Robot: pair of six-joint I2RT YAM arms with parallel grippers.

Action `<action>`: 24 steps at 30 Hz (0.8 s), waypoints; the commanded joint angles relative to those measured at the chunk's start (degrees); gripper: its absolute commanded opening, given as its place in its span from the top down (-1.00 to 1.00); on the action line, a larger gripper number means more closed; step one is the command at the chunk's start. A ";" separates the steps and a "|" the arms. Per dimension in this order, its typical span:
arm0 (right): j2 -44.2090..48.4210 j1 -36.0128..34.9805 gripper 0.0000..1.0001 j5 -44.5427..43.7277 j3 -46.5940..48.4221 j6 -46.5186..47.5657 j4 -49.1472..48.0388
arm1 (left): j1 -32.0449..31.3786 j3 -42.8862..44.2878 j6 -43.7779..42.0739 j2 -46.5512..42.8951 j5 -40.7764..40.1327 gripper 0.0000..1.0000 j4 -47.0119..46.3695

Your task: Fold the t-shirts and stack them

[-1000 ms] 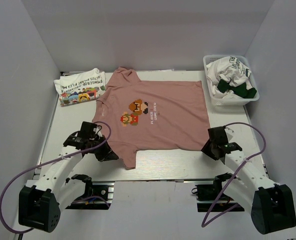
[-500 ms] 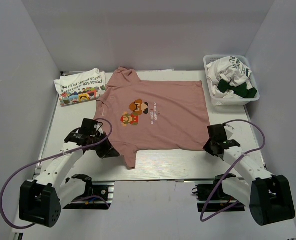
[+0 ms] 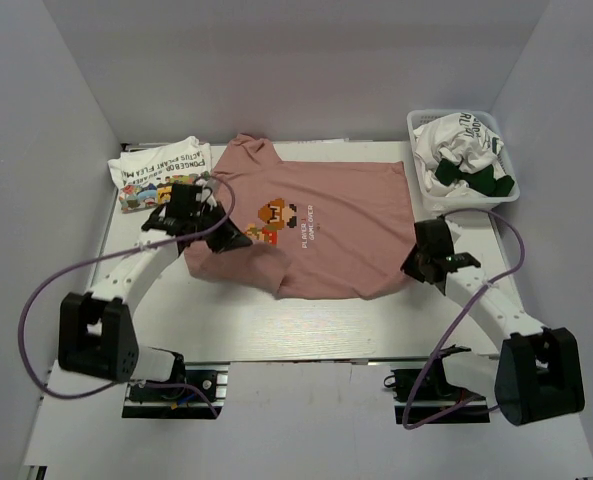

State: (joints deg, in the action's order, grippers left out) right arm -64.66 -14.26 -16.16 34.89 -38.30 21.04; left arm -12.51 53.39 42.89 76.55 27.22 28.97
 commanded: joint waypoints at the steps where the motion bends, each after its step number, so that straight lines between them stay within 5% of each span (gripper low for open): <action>1: -4.06 0.55 1.00 0.70 7.62 2.35 -2.85 | 0.82 9.59 -1.93 6.05 -1.73 1.00 -4.45; 14: -21.02 4.59 1.00 -1.15 26.79 5.08 0.76 | 3.28 32.38 -10.29 24.67 -12.27 1.00 -6.91; 24: -35.43 5.91 1.00 -2.20 39.80 5.17 5.24 | 7.32 44.49 -13.01 41.01 -11.06 1.00 -10.69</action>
State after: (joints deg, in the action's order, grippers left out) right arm -96.71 -8.73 -16.71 69.95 -33.10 23.27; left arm -6.57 92.90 31.66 114.04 15.81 20.40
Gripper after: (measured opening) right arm 0.009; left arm 0.023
